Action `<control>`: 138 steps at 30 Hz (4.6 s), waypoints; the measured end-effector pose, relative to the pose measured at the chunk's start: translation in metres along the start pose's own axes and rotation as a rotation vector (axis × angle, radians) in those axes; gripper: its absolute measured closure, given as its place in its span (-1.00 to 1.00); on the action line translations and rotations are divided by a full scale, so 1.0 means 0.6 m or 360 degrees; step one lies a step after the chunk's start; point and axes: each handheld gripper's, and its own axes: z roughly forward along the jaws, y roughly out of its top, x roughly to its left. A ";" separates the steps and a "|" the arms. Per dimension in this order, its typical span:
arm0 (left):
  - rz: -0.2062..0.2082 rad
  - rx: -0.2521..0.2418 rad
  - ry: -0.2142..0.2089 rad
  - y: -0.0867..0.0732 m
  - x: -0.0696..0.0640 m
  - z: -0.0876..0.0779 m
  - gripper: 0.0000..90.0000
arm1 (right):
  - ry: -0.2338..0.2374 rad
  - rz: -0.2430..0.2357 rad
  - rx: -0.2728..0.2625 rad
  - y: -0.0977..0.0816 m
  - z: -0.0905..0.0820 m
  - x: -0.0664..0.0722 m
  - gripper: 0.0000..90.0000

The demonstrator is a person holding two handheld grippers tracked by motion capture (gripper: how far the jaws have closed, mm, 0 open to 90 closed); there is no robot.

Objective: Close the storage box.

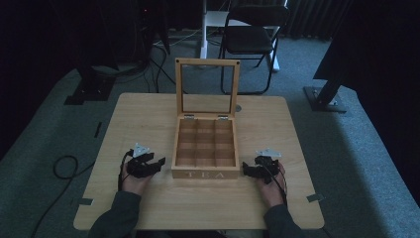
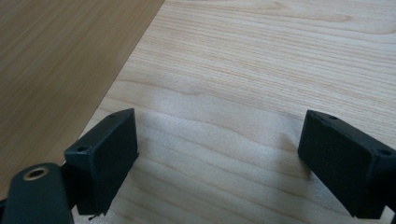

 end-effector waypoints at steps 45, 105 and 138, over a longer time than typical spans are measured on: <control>0.0029 -0.0031 -0.0018 0.057 0.024 -0.019 -0.05 | 0.0065 -0.0134 -0.0075 0.058 -0.068 -0.009 -0.16; 0.0202 -0.0109 -0.0007 0.203 0.018 0.014 0.02 | 0.0083 -0.0230 -0.0207 0.230 -0.052 0.003 -0.08; 0.0270 -0.0118 0.0045 0.271 0.019 0.054 0.01 | 0.0127 -0.0239 -0.0231 0.290 -0.029 -0.018 0.06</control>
